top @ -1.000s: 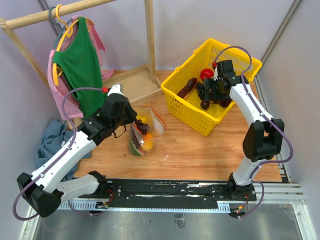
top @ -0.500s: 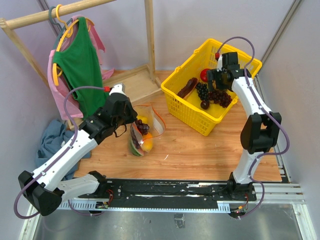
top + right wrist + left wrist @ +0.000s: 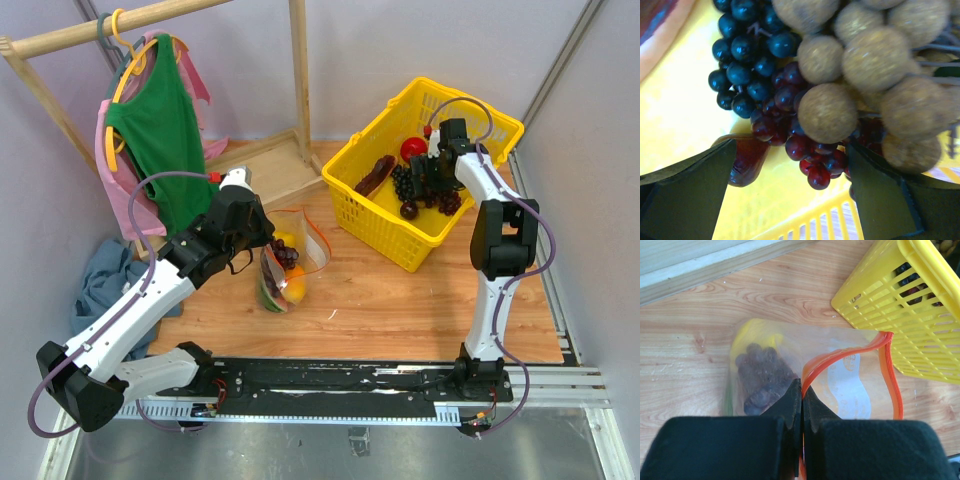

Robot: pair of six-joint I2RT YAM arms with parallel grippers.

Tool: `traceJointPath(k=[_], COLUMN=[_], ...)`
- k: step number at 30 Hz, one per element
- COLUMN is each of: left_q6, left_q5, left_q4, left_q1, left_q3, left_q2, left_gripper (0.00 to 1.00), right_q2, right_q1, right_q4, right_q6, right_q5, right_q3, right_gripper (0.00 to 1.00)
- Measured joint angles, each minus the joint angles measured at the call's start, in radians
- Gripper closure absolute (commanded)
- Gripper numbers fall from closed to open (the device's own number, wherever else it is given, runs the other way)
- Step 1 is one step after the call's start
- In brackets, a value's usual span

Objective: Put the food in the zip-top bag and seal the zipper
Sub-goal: Pick up the fake fruit from the bin.

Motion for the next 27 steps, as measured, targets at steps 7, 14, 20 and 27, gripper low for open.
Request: traceJointPath(k=[7, 14, 20, 27], left_q6=[0.0, 0.0, 0.003, 0.003], left_q5=[0.005, 0.009, 0.009, 0.009], left_q4=[0.008, 0.021, 0.022, 0.023], left_q1=[0.0, 0.0, 0.0, 0.0], left_q3=[-0.001, -0.003, -0.005, -0.005], left_q2=[0.003, 0.006, 0.006, 0.006], left_gripper=[1.0, 1.0, 1.0, 1.0], right_q2=[0.0, -0.054, -0.057, 0.017], right_q1=[0.001, 0.01, 0.01, 0.01], right_q4=[-0.059, -0.074, -0.081, -0.101], right_q6=[-0.002, -0.003, -0.037, -0.074], right_q5=[-0.203, -0.223, -0.138, -0.126], right_q3=[-0.005, -0.029, -0.029, -0.007], right_gripper=[0.18, 0.21, 0.33, 0.48])
